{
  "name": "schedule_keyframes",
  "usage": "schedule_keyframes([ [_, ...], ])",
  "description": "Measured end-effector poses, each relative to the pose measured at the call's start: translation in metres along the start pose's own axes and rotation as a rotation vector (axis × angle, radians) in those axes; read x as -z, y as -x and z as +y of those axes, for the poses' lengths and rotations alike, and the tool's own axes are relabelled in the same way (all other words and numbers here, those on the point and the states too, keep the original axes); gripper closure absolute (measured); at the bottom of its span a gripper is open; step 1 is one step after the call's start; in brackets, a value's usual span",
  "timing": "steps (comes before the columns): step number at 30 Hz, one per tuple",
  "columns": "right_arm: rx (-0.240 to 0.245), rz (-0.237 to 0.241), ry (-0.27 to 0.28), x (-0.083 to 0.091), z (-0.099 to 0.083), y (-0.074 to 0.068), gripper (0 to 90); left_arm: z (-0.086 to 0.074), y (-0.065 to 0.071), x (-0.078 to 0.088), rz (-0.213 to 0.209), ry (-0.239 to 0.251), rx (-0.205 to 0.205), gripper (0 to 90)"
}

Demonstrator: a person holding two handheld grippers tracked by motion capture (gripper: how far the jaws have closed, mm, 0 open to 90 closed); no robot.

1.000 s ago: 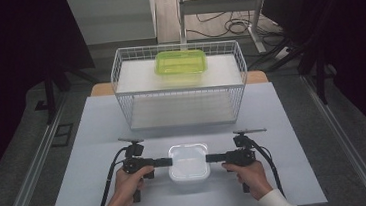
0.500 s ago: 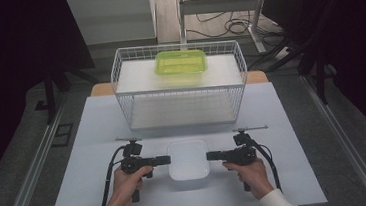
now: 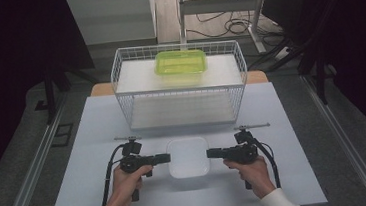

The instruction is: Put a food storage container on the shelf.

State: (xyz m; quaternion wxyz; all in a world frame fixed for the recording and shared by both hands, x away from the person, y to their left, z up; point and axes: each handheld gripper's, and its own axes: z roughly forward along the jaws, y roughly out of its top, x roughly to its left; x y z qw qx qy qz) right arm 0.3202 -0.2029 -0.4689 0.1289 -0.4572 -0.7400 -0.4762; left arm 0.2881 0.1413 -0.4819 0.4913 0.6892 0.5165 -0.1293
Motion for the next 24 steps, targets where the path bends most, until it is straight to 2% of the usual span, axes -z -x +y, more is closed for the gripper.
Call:
schedule_keyframes([
  [13,0.071,-0.009,0.04,0.013,0.009,-0.014,78.6,0.008,0.019,0.009,0.023,0.036,-0.08,79.1],
  [18,0.089,-0.016,0.048,0.018,0.014,-0.017,78.5,0.015,0.021,0.009,0.01,0.042,-0.076,79.0],
  [24,0.115,-0.018,0.073,0.025,0.025,-0.023,78.5,0.029,0.03,0.014,0.02,0.055,-0.106,78.8],
])
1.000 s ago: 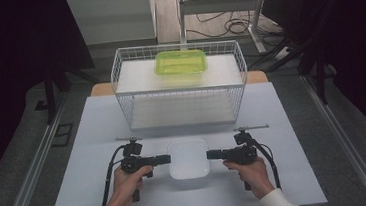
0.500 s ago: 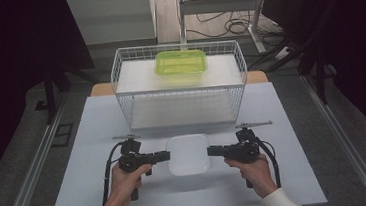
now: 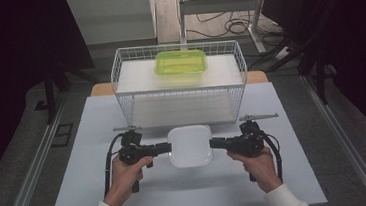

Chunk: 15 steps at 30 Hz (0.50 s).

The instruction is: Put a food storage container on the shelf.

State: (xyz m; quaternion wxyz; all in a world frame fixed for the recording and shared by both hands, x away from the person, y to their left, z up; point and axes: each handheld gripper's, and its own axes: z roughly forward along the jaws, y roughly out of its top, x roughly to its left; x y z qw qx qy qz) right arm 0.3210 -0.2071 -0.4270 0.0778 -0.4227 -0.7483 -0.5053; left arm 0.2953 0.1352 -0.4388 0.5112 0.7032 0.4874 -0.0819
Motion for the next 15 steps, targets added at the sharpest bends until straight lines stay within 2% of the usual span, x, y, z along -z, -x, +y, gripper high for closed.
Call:
schedule_keyframes([
  [15,0.041,0.013,0.041,0.015,0.035,-0.014,78.5,0.034,0.018,0.017,0.001,0.042,-0.05,78.9],
])
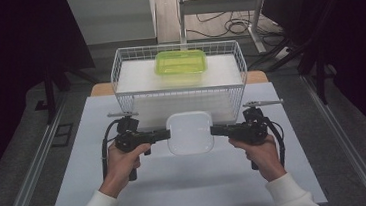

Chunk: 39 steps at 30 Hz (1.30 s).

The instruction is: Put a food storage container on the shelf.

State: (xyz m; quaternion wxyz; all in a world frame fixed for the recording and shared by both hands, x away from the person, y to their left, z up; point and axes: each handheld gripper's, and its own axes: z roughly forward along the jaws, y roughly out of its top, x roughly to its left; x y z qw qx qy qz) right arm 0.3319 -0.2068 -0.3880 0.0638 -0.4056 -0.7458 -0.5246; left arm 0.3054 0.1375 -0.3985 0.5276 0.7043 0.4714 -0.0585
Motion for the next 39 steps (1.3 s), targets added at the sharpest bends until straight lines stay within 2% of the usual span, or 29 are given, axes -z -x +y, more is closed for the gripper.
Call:
schedule_keyframes([
  [18,0.045,0.0,0.043,0.01,0.036,-0.013,78.4,0.036,0.016,0.015,0.013,0.031,-0.052,78.8],
  [27,0.069,-0.011,0.056,0.015,0.051,-0.017,78.4,0.05,0.021,0.017,0.014,0.045,-0.063,78.9],
  [39,0.07,-0.001,0.087,0.018,0.067,-0.018,78.5,0.071,0.027,0.023,0.022,0.055,-0.084,79.0],
])
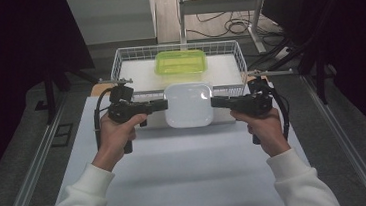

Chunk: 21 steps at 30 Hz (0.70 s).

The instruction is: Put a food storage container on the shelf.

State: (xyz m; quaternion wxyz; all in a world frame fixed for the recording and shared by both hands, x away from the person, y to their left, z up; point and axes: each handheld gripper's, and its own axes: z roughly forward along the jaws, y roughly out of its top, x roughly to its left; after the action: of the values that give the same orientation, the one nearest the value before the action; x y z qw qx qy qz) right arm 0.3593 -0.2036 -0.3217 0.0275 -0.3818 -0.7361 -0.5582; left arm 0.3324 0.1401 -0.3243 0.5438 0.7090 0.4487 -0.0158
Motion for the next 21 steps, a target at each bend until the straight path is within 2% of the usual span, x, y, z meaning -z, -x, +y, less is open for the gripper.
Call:
schedule_keyframes([
  [21,0.014,0.003,0.017,0.001,0.025,-0.006,78.6,0.025,-0.001,0.005,0.009,0.023,-0.012,78.7],
])
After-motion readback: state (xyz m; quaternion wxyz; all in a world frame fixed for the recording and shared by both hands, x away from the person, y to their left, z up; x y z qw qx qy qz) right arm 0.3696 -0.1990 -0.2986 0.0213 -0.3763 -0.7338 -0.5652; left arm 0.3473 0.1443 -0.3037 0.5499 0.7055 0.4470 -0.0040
